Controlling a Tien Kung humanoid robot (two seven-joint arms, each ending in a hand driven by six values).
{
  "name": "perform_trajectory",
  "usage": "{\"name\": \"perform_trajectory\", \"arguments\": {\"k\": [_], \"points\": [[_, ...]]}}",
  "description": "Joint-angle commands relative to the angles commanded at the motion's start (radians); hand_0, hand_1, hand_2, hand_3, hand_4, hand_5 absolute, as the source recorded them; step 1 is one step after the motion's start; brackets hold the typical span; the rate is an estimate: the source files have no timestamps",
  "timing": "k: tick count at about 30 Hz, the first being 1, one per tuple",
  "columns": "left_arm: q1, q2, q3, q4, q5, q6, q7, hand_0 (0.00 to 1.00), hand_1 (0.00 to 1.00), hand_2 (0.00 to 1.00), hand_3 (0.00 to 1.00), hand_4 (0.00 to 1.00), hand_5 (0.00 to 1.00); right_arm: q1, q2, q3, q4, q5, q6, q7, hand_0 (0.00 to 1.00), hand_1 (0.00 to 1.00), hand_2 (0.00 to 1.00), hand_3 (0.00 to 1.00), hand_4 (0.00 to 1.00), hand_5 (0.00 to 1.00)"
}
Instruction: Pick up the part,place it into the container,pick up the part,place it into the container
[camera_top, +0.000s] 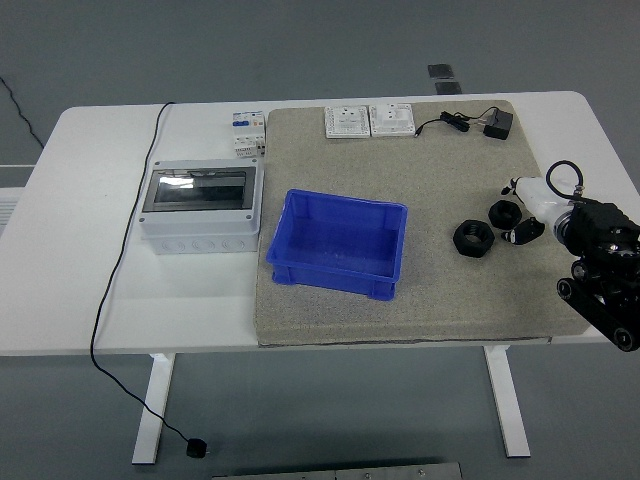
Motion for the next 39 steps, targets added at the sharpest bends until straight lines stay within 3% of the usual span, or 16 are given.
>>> {"name": "perform_trajectory", "arguments": {"k": [3, 4, 9, 10, 15, 16, 25, 30, 34, 39], "points": [[0.0, 0.0, 0.0, 0.0, 0.003, 0.001, -0.002, 0.711, 0.586, 0.557, 0.539, 0.528, 0.47, 0.006, 0.006, -0.011, -0.011, 0.011, -0.008, 0.006, 0.444, 0.671, 0.747, 0.72, 0.802, 0.115], [-0.001, 0.0, 0.001, 0.0, 0.003, 0.002, -0.003, 0.71, 0.583, 0.556, 0.539, 0.528, 0.472, 0.008, 0.007, -0.015, -0.012, 0.017, -0.014, 0.007, 0.365, 0.585, 0.688, 0.676, 0.511, 0.047], [0.0, 0.0, 0.005, 0.0, -0.001, 0.009, -0.013, 0.71, 0.583, 0.556, 0.539, 0.528, 0.472, 0.011, 0.007, -0.022, -0.007, 0.022, -0.014, 0.0, 0.365, 0.585, 0.688, 0.676, 0.511, 0.047], [0.0, 0.0, 0.006, 0.0, -0.002, 0.01, -0.014, 0.711, 0.581, 0.551, 0.538, 0.528, 0.472, 0.011, 0.006, -0.023, -0.006, 0.02, -0.011, -0.002, 0.396, 0.578, 0.648, 0.661, 0.437, 0.002], [0.001, 0.0, 0.008, 0.0, -0.007, 0.016, -0.02, 0.711, 0.581, 0.551, 0.538, 0.528, 0.472, 0.009, 0.003, -0.026, -0.002, 0.02, -0.003, -0.011, 0.396, 0.578, 0.648, 0.661, 0.437, 0.002], [0.002, 0.0, 0.008, 0.0, -0.007, 0.016, -0.02, 0.711, 0.58, 0.55, 0.537, 0.531, 0.473, 0.009, 0.003, -0.026, -0.003, 0.02, -0.003, -0.012, 0.412, 0.587, 0.648, 0.66, 0.342, 0.002], [0.003, -0.001, 0.01, 0.0, -0.008, 0.02, -0.023, 0.711, 0.579, 0.549, 0.536, 0.531, 0.475, 0.003, -0.005, -0.016, 0.01, 0.032, -0.016, -0.005, 0.437, 0.588, 0.654, 0.664, 0.318, 0.002], [0.007, -0.001, 0.016, 0.0, -0.019, 0.024, -0.027, 0.711, 0.579, 0.548, 0.534, 0.529, 0.472, -0.019, -0.052, 0.041, 0.105, 0.037, -0.024, -0.015, 0.441, 0.598, 0.655, 0.668, 0.319, 0.002], [0.009, 0.0, 0.014, 0.0, -0.019, 0.027, -0.029, 0.71, 0.578, 0.545, 0.533, 0.528, 0.472, -0.03, -0.094, 0.082, 0.218, 0.035, -0.011, -0.043, 0.439, 0.598, 0.657, 0.667, 0.318, 0.002], [0.012, 0.001, 0.01, 0.0, -0.016, 0.03, -0.03, 0.71, 0.578, 0.545, 0.533, 0.528, 0.472, -0.035, -0.082, 0.084, 0.391, 0.023, 0.012, -0.083, 0.439, 0.598, 0.657, 0.667, 0.318, 0.002]]}}
